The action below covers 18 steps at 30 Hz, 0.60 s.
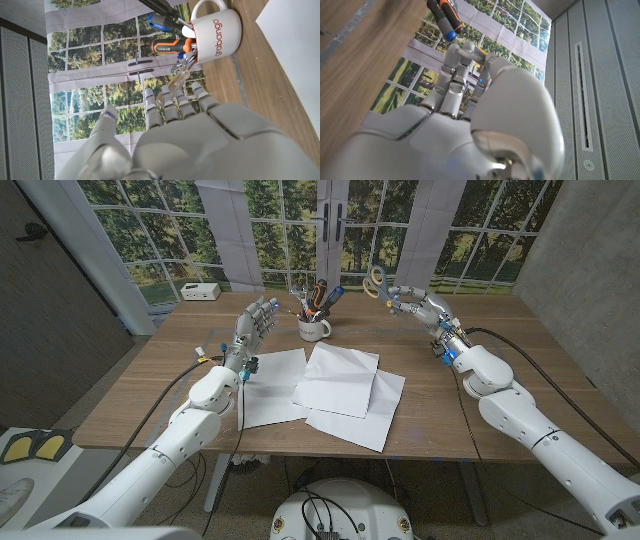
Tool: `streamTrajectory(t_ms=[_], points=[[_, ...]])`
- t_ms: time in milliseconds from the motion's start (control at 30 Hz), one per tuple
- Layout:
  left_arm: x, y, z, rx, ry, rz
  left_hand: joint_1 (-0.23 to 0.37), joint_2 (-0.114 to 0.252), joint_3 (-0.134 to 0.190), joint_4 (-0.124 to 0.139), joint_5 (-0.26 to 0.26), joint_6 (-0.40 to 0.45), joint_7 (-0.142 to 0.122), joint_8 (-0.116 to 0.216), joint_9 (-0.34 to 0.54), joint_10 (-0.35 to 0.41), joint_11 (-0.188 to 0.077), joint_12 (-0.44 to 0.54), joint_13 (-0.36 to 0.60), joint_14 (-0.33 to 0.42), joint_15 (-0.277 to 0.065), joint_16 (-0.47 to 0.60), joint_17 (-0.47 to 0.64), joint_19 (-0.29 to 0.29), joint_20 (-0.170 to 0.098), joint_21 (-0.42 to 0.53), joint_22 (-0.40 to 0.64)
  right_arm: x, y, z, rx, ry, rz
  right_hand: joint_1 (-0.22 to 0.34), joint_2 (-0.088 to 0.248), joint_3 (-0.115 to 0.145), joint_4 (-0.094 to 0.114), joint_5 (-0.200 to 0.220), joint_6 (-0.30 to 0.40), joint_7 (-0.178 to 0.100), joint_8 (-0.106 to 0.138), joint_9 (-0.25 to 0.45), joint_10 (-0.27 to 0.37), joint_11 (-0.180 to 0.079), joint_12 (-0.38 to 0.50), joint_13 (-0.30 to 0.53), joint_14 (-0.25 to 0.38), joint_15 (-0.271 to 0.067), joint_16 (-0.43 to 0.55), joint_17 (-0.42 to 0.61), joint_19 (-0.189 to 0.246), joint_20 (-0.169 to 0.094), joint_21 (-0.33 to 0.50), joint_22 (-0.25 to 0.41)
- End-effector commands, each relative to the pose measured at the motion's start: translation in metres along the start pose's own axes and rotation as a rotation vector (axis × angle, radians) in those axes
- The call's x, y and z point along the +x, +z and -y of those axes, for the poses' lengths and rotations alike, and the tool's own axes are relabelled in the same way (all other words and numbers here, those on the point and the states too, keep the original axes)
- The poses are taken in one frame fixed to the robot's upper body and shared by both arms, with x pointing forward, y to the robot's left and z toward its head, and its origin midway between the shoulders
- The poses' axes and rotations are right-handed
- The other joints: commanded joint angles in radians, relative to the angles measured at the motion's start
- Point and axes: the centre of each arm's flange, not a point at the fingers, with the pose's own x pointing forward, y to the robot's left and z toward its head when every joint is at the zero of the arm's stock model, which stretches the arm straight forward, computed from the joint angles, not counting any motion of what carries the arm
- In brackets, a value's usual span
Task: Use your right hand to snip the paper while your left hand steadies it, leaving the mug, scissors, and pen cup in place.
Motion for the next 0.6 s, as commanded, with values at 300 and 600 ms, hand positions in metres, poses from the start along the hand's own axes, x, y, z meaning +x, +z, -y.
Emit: streamTrajectory(t_ms=[300,600], points=[[0.0,-0.004,0.006,-0.002,0.01,-0.008,0.003,0.007,-0.003,0.001,0.004,0.009,0.0,0.006,0.001,0.008,0.0,0.003,0.005,0.008,-0.002,0.003,0.006,0.008,-0.001,-0.002,0.002,-0.004,0.017,-0.001,-0.151,0.032,0.036,0.002,0.0,0.017,-0.001,0.004,0.004,-0.002,-0.003,0.001,0.003,-0.006,0.002,0.004,0.072,-0.189,-0.007,0.008,-0.009,-0.126,0.019,0.001],[-0.001,-0.004,0.009,-0.005,0.008,-0.007,0.002,0.008,-0.003,0.001,0.004,0.009,0.0,0.006,0.002,0.012,-0.001,0.003,0.006,0.009,-0.002,0.002,0.006,0.009,-0.002,-0.003,0.002,-0.008,0.021,-0.004,-0.209,0.028,0.044,0.0,0.0,0.021,0.0,0.004,0.003,-0.004,-0.002,0.001,0.0,-0.006,0.002,0.004,0.074,-0.189,-0.012,0.013,-0.015,-0.125,0.026,0.001]])
